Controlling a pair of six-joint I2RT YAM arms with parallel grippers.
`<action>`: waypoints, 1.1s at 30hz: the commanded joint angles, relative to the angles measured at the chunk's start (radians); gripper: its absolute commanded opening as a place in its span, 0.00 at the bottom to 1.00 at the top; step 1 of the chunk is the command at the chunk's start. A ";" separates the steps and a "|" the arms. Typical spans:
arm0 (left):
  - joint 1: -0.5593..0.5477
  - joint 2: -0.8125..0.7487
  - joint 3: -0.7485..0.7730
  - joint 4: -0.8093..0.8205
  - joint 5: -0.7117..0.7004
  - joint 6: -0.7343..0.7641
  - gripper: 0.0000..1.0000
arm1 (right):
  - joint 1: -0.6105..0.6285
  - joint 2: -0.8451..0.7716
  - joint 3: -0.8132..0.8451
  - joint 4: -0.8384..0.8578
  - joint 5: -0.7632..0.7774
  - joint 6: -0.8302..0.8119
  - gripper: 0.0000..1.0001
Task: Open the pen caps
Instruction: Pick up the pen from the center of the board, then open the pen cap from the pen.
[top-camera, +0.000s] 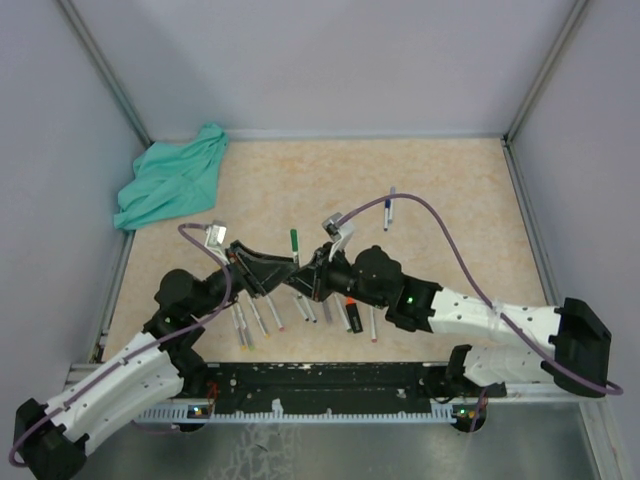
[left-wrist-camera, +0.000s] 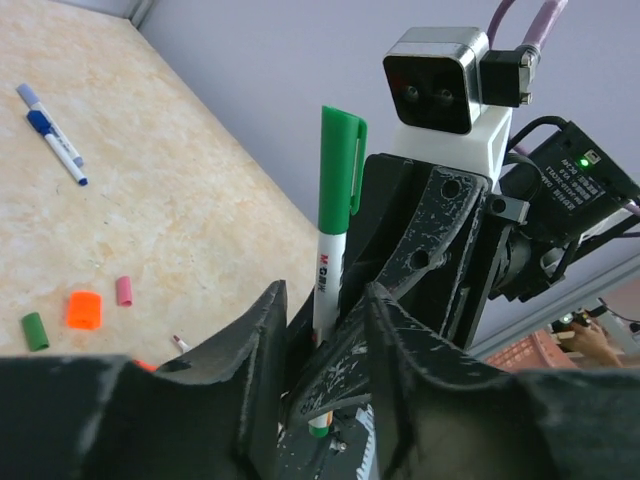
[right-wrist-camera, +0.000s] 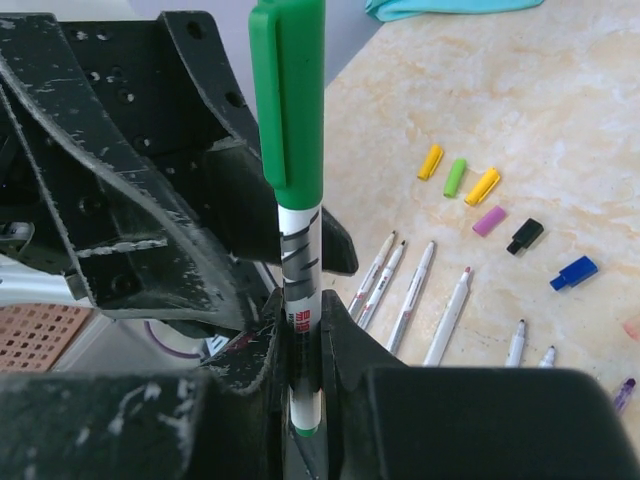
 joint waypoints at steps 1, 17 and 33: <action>0.001 -0.036 0.026 -0.035 0.017 -0.018 0.50 | -0.001 -0.067 -0.024 0.073 -0.022 0.004 0.00; 0.005 0.090 0.176 0.011 0.379 -0.052 0.65 | 0.004 -0.181 -0.176 0.228 -0.306 0.002 0.00; 0.017 0.133 0.211 0.103 0.375 -0.123 0.46 | 0.006 -0.174 -0.182 0.259 -0.362 0.020 0.00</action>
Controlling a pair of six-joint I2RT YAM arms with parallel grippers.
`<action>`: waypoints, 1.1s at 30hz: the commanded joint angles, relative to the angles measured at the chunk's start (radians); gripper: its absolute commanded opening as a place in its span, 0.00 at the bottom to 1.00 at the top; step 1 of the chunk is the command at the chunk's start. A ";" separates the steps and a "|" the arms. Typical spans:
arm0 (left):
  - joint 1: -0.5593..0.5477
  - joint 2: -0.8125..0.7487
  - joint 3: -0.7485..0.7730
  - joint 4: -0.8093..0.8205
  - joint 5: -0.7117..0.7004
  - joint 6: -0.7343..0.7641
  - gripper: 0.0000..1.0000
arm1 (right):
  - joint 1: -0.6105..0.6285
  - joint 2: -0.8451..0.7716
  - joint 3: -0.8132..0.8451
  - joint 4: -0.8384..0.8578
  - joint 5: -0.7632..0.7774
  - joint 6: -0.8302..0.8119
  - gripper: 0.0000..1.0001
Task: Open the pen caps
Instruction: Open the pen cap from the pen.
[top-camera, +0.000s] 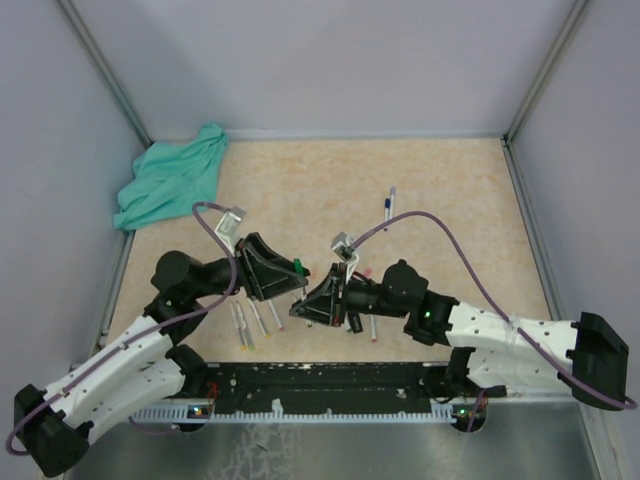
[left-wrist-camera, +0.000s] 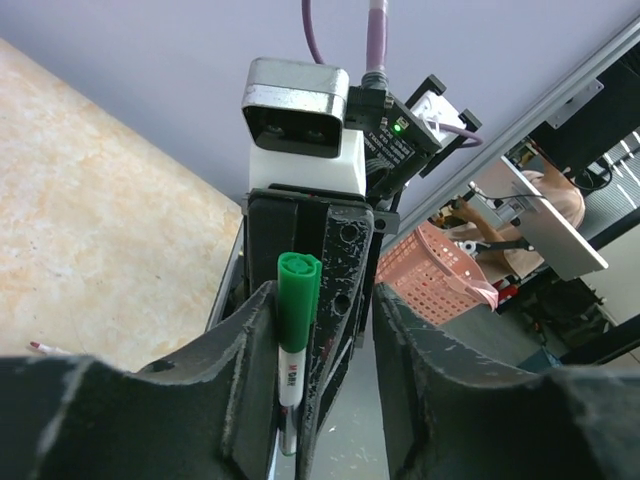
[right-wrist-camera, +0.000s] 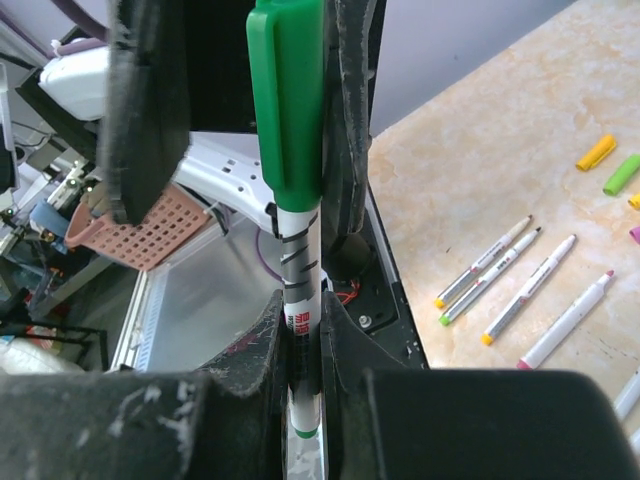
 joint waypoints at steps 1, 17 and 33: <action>0.010 0.006 0.037 0.066 0.009 -0.021 0.42 | 0.005 -0.018 0.002 0.067 -0.029 0.009 0.00; 0.016 -0.012 0.036 -0.012 -0.074 0.048 0.00 | 0.007 -0.058 0.008 0.009 0.058 -0.023 0.36; 0.016 -0.036 -0.009 -0.045 -0.166 0.096 0.00 | 0.018 -0.009 0.137 -0.098 0.198 -0.080 0.34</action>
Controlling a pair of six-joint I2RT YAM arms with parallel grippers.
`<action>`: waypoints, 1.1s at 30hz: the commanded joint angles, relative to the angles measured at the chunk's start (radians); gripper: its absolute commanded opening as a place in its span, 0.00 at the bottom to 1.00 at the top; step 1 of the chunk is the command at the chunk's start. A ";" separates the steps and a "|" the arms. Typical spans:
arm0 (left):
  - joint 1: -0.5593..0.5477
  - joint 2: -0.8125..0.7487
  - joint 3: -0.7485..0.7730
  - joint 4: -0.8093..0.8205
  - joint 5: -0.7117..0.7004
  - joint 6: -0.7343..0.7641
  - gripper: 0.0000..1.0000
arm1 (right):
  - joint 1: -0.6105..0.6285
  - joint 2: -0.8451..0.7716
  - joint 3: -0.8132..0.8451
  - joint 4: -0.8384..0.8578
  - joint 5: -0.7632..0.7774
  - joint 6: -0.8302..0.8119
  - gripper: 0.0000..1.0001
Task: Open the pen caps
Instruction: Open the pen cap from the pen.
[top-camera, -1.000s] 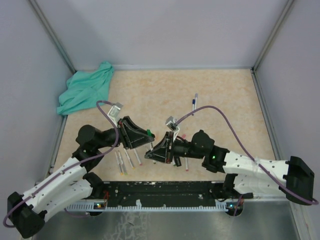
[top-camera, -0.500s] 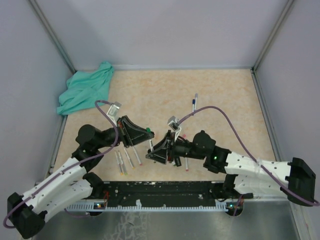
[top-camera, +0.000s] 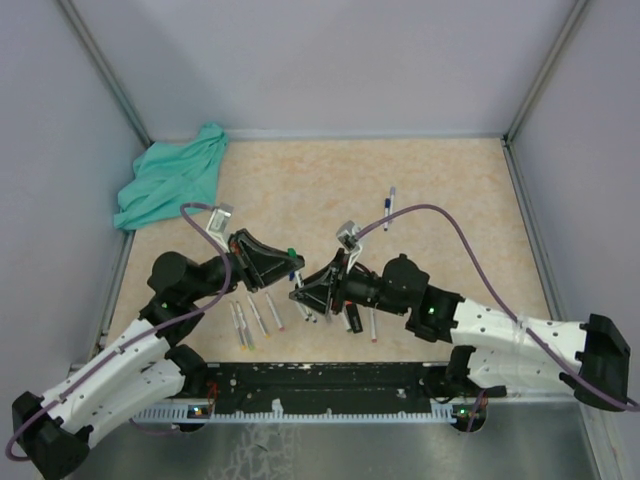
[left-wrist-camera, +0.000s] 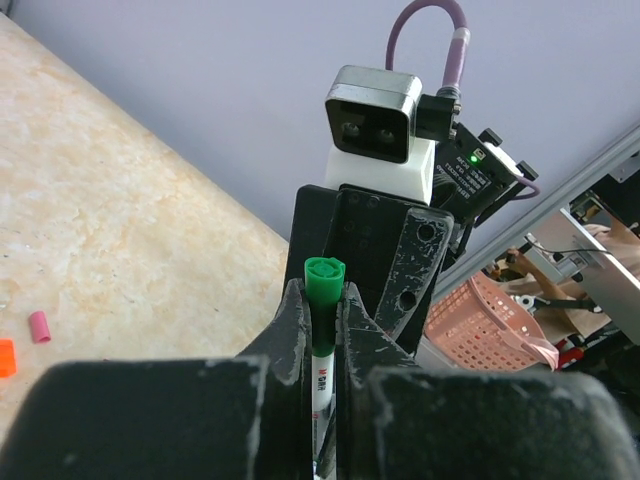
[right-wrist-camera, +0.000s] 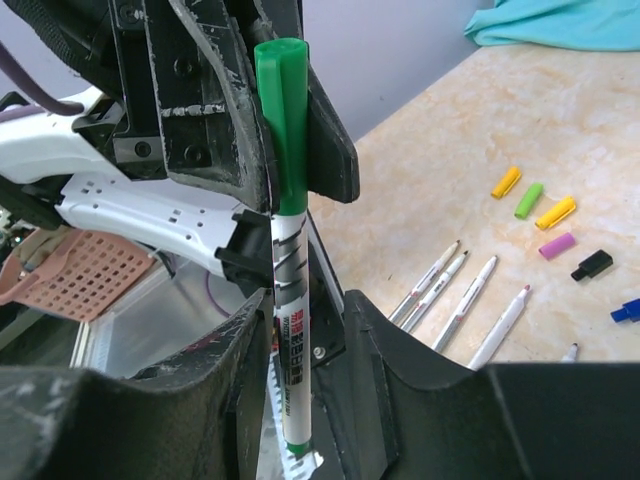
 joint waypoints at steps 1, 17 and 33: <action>0.003 -0.004 -0.013 0.004 -0.023 0.028 0.00 | 0.014 0.015 0.068 0.006 0.043 -0.024 0.33; 0.128 0.184 0.214 0.005 -0.045 0.065 0.00 | 0.029 -0.083 -0.110 0.065 0.012 0.065 0.00; 0.274 0.336 0.359 -0.048 0.063 0.184 0.00 | 0.037 -0.319 -0.183 -0.238 0.295 0.054 0.00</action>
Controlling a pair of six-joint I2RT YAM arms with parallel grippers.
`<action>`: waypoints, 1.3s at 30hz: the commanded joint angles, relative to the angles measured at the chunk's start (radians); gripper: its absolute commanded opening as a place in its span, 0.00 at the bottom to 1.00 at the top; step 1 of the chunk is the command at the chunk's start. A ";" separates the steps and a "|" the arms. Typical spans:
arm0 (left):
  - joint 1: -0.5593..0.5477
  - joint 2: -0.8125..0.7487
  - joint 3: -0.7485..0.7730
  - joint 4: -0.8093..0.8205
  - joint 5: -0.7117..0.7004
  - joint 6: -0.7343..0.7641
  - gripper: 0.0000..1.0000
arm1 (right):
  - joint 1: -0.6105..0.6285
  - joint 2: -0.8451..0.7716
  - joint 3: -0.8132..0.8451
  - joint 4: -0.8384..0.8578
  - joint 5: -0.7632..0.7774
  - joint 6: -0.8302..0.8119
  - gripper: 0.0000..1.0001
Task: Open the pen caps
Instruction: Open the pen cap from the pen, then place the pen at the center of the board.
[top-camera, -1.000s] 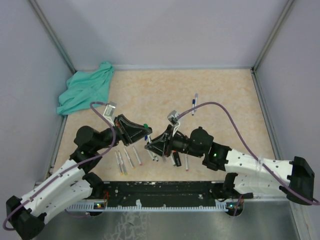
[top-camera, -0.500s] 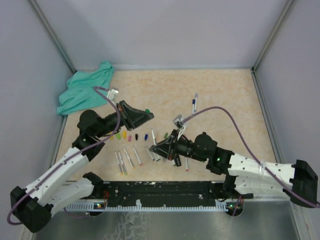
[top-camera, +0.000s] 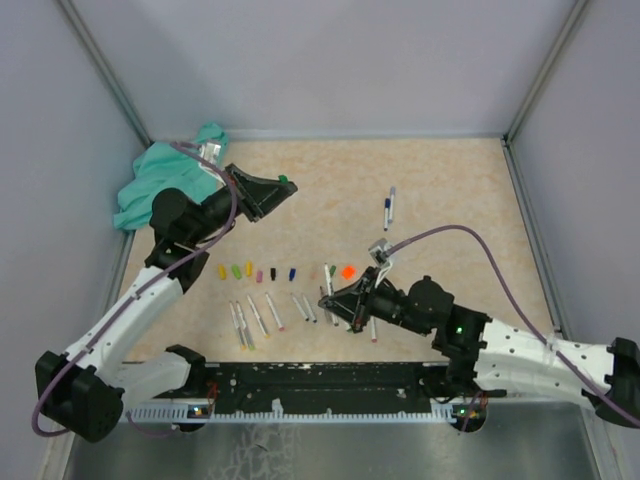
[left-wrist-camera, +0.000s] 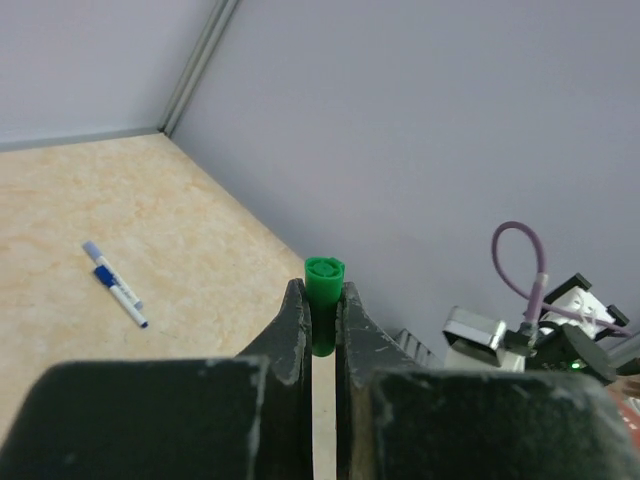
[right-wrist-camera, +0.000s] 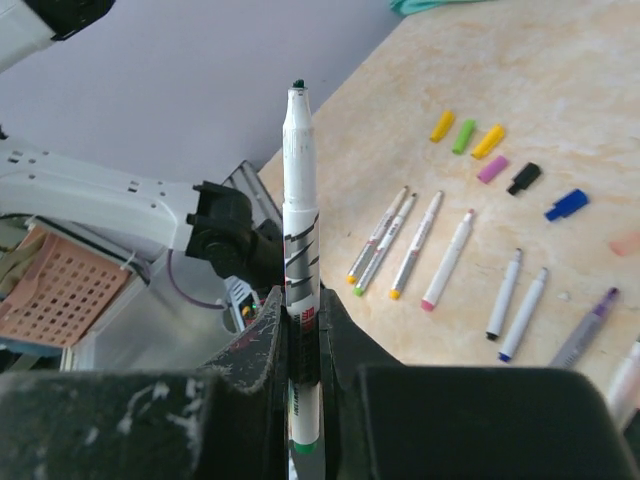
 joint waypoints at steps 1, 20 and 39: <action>0.024 -0.026 0.034 -0.161 0.039 0.185 0.00 | 0.009 -0.119 -0.005 -0.192 0.198 -0.023 0.00; 0.027 -0.027 -0.016 -0.517 -0.094 0.552 0.00 | 0.008 -0.418 -0.013 -0.815 0.662 0.139 0.00; 0.026 -0.018 -0.025 -0.531 -0.109 0.571 0.00 | 0.005 -0.042 0.046 -0.965 0.746 0.366 0.00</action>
